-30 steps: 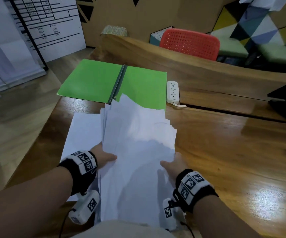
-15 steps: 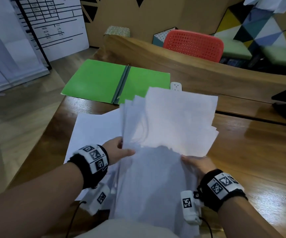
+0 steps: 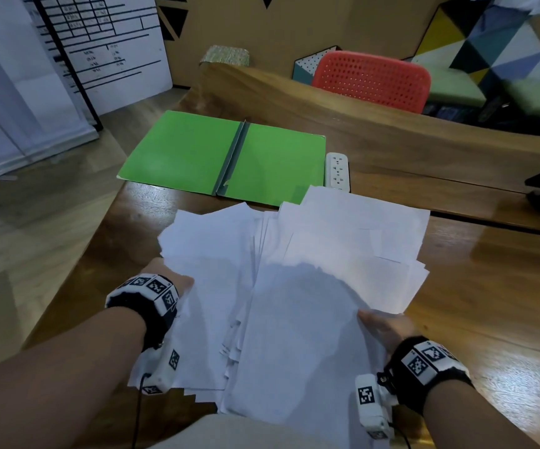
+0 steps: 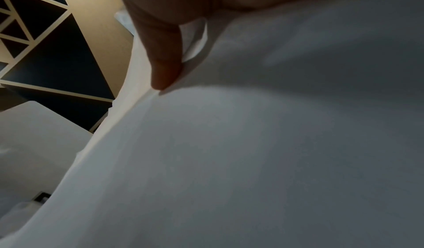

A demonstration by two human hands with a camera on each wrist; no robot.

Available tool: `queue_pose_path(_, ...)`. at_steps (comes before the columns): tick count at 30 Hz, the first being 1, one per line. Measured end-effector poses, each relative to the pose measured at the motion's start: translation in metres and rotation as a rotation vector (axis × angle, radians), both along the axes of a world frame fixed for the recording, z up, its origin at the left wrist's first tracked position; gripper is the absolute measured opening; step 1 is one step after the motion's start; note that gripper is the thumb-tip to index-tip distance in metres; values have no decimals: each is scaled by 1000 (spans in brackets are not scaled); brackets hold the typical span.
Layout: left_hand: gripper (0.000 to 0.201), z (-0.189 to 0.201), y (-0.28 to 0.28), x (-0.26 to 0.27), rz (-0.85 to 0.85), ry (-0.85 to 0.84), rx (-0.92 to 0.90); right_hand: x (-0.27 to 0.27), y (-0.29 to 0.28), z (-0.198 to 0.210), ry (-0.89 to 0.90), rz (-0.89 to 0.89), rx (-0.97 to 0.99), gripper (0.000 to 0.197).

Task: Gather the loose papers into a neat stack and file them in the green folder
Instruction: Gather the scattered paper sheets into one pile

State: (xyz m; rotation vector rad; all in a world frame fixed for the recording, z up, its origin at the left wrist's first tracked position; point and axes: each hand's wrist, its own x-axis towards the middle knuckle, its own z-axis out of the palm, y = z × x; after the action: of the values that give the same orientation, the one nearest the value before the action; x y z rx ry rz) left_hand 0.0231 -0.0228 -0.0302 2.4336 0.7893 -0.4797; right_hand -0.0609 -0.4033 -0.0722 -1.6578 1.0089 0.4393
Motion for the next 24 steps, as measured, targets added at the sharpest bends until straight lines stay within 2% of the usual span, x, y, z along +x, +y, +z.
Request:
queue_pose_path(2, 47, 2, 3, -1, -14, -41, -99, -1, 1, 1, 3, 16, 10, 103)
queue_pose_path(5, 44, 3, 7, -2, 16, -214, -258, -1, 0, 4, -4, 14, 8, 100)
queue_pose_path(8, 41, 7, 7, -6, 87, -340, -391, -3, 9, 23, 11, 32, -2, 69)
queue_pose_path(11, 44, 10, 6, -8, 181, -413, -392, -2, 14, 33, 11, 70, -27, 45)
queue_pose_path(14, 44, 10, 8, -11, 215, -354, -409, -1, 15, 34, 20, 89, -41, 47)
queue_pose_path(16, 38, 9, 11, -12, 109, -210, -309, -1, 16, 30, 28, 98, -55, 52)
queue_pose_path(18, 31, 9, 10, -14, 60, -155, -240, 0, 17, 28, 49, 90, -69, 57)
queue_pose_path(22, 17, 20, 6, -18, 74, -290, -187, 4, 17, 26, 75, 105, -89, 55)
queue_pose_path(24, 22, 31, 4, -21, 55, -386, -218, 6, 17, 26, 95, 100, -103, 49)
